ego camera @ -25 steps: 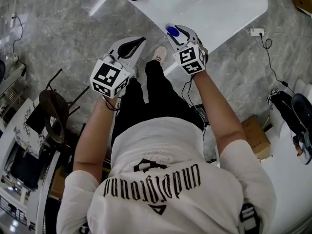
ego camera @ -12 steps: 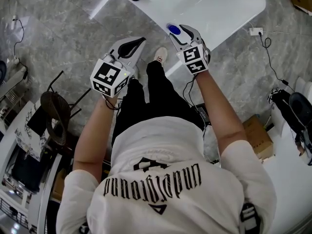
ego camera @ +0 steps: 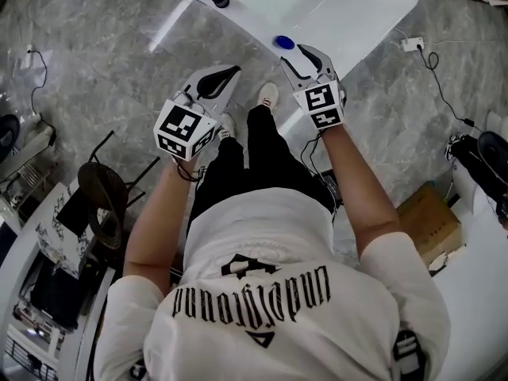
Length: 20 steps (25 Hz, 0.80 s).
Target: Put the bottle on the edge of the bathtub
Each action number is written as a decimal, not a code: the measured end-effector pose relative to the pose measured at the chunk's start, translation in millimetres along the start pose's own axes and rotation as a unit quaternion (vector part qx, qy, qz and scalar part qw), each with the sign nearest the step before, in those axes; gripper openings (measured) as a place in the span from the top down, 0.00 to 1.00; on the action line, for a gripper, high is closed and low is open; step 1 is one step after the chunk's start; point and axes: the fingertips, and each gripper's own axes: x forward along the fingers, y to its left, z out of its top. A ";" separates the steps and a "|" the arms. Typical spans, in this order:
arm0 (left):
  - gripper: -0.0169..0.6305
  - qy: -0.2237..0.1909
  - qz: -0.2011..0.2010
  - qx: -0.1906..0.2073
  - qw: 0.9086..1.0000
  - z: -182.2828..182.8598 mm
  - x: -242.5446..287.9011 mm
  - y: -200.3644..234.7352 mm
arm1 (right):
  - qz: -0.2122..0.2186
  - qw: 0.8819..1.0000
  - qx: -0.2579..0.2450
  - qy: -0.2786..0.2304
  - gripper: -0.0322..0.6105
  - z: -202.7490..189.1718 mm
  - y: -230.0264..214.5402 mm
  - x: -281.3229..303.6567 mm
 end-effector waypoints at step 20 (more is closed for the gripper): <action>0.95 -0.041 -0.035 0.076 0.996 25.7 -133.3 -52.7 | -0.060 0.994 0.025 -0.089 0.86 97.1 114.8 -120.3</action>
